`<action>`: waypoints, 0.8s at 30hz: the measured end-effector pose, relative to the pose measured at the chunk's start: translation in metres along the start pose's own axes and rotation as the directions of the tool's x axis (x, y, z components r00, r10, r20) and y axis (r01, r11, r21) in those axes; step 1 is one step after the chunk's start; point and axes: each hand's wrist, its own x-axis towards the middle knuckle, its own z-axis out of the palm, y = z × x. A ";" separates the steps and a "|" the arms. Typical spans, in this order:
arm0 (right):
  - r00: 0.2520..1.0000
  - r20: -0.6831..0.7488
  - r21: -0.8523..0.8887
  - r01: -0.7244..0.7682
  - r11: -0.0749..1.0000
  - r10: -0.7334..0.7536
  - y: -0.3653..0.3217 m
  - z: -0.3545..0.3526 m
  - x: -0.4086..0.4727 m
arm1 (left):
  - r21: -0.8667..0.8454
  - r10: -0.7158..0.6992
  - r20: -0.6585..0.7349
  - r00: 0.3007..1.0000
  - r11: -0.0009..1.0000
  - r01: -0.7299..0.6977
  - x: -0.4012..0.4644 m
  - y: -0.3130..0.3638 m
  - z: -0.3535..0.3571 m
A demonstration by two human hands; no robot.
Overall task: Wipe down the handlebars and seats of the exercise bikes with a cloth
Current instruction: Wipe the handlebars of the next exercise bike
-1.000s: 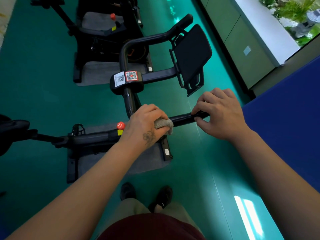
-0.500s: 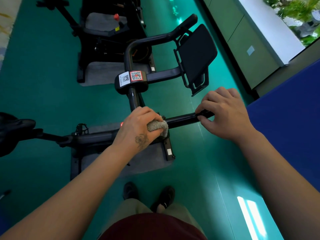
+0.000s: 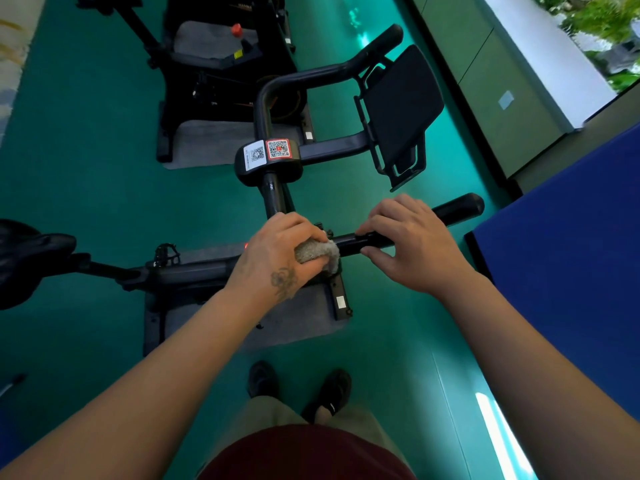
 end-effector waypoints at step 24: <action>0.999 -0.013 0.001 -0.041 0.999 0.041 -0.003 0.002 0.000 | 0.039 0.085 0.022 0.996 0.996 -0.086 0.001 -0.017 -0.006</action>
